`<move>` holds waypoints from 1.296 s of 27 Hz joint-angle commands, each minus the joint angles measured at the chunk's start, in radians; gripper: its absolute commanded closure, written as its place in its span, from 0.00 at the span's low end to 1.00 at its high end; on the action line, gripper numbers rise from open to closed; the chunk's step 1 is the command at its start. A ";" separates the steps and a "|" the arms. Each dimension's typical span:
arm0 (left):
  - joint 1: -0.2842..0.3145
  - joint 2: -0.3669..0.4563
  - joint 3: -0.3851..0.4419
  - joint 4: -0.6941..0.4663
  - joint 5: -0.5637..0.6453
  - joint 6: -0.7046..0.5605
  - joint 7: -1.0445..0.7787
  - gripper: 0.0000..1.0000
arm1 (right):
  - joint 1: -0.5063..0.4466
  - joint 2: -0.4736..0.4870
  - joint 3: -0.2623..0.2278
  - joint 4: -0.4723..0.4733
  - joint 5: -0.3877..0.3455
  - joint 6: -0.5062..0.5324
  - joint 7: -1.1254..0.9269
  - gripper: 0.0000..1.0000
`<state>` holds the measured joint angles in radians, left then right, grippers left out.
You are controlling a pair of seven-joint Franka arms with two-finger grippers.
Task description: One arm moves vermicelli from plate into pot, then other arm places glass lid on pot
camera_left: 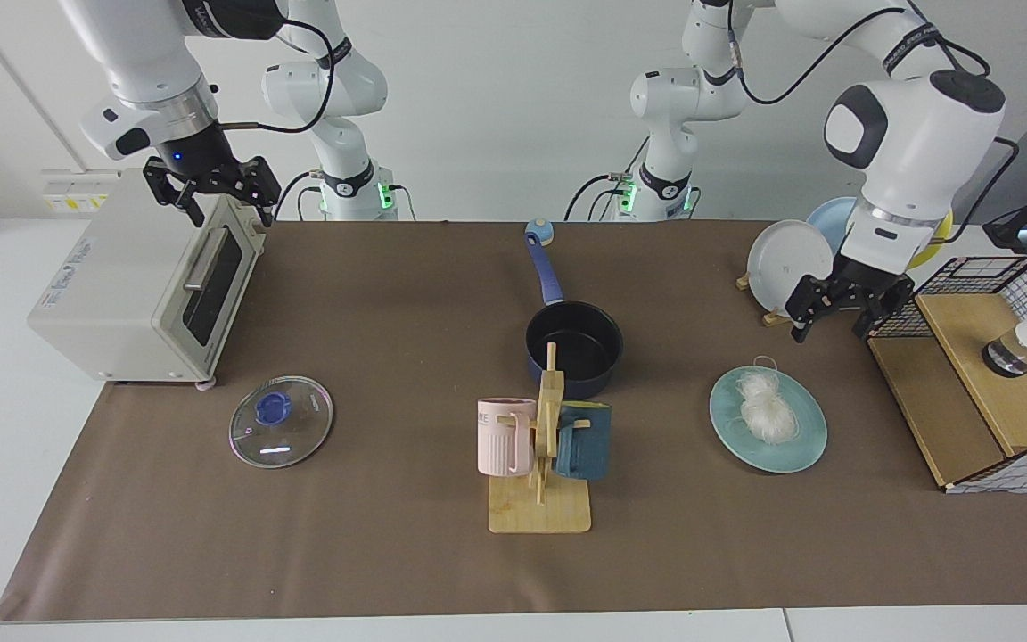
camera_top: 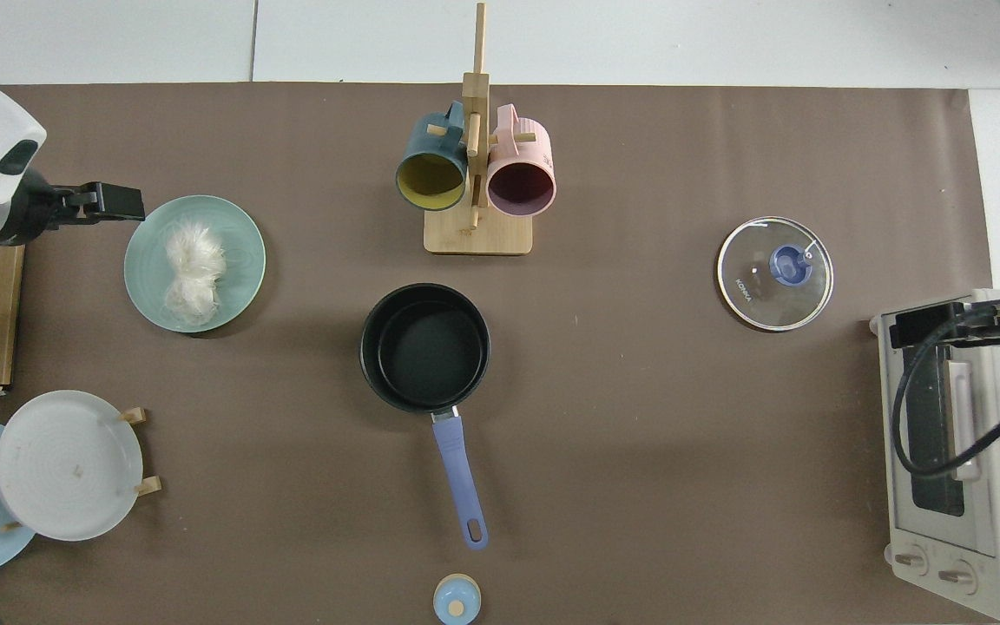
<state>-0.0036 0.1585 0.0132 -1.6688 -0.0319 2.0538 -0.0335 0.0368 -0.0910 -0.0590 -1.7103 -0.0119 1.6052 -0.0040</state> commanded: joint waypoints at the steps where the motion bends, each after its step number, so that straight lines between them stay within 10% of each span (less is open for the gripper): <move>1: 0.008 0.032 0.002 0.020 0.018 0.022 -0.042 0.00 | 0.008 0.088 -0.002 0.012 0.016 0.082 -0.019 0.00; 17: -0.004 0.279 0.005 0.009 0.018 0.206 -0.342 0.00 | 0.012 0.430 -0.001 0.173 0.026 0.260 -0.028 0.00; 35: -0.012 0.283 -0.002 -0.106 0.018 0.209 -0.329 0.00 | -0.011 0.562 -0.002 0.127 0.021 0.432 -0.113 0.00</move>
<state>-0.0084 0.4629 0.0077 -1.7203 -0.0319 2.2544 -0.3578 0.0451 0.4607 -0.0649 -1.5729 -0.0049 2.0127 -0.0647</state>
